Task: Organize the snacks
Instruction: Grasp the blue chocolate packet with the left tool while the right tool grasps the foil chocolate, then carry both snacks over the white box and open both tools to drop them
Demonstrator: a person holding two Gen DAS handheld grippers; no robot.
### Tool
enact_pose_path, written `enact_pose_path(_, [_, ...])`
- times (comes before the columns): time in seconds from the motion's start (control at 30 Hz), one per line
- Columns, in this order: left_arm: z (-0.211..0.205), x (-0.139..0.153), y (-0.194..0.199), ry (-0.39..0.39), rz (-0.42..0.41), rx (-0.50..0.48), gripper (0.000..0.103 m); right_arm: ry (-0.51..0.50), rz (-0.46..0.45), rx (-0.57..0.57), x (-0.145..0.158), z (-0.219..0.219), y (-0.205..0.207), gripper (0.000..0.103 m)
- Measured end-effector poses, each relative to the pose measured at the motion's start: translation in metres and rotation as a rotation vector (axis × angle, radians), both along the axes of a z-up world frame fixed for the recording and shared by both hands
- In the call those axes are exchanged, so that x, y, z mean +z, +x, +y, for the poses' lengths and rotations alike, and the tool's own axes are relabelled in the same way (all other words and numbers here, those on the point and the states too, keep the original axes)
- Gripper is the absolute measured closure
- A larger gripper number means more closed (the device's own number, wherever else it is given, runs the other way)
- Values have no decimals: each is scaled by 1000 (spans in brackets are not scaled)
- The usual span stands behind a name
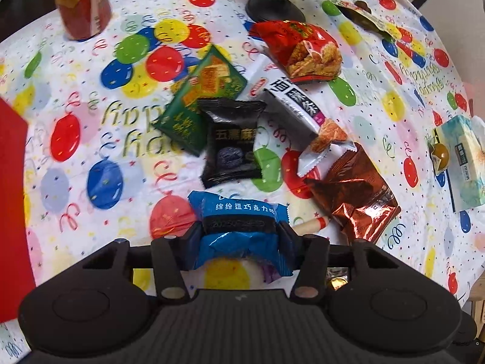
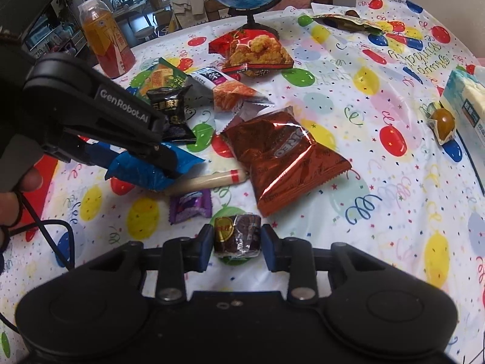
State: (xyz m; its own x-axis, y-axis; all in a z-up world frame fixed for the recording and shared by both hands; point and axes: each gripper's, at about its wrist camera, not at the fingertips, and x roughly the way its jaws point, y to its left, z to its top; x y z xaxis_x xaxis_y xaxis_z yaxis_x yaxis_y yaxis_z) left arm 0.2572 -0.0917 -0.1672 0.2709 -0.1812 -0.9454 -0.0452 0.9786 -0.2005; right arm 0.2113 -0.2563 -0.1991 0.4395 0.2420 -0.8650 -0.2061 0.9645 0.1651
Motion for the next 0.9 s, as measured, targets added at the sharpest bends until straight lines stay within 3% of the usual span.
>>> enact_pose_path(0.4, [64, 62, -67, -12, -110, 87, 52, 53, -75, 67, 59, 31, -38, 71])
enact_pose_path(0.67, [121, 111, -110, -2, -200, 171, 52, 98, -137, 161, 105, 83, -56, 71])
enact_pose_path(0.9, [181, 135, -138, 25, -261, 260, 52, 119, -171, 257, 127, 146, -59, 71])
